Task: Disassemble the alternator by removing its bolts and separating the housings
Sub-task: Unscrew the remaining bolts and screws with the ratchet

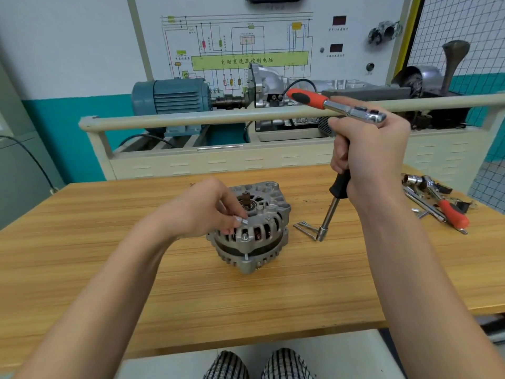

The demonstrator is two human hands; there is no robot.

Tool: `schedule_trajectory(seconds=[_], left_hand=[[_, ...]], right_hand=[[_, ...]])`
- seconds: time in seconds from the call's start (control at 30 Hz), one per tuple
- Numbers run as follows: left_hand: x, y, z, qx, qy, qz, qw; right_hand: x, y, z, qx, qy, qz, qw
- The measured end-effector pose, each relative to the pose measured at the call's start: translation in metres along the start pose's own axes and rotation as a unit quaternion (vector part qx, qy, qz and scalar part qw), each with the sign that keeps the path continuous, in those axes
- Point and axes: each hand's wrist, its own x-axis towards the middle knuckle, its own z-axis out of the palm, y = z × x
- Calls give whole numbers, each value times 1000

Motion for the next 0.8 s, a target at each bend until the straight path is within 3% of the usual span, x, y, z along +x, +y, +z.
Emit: schedule_trajectory(seconds=[0.5, 0.8], left_hand=[[9, 18, 7, 168, -25, 41, 985], [13, 18, 10, 177, -41, 78, 980]], right_hand=[[-2, 9, 5, -18, 2, 22, 1000], [-2, 14, 5, -16, 7, 36, 999]])
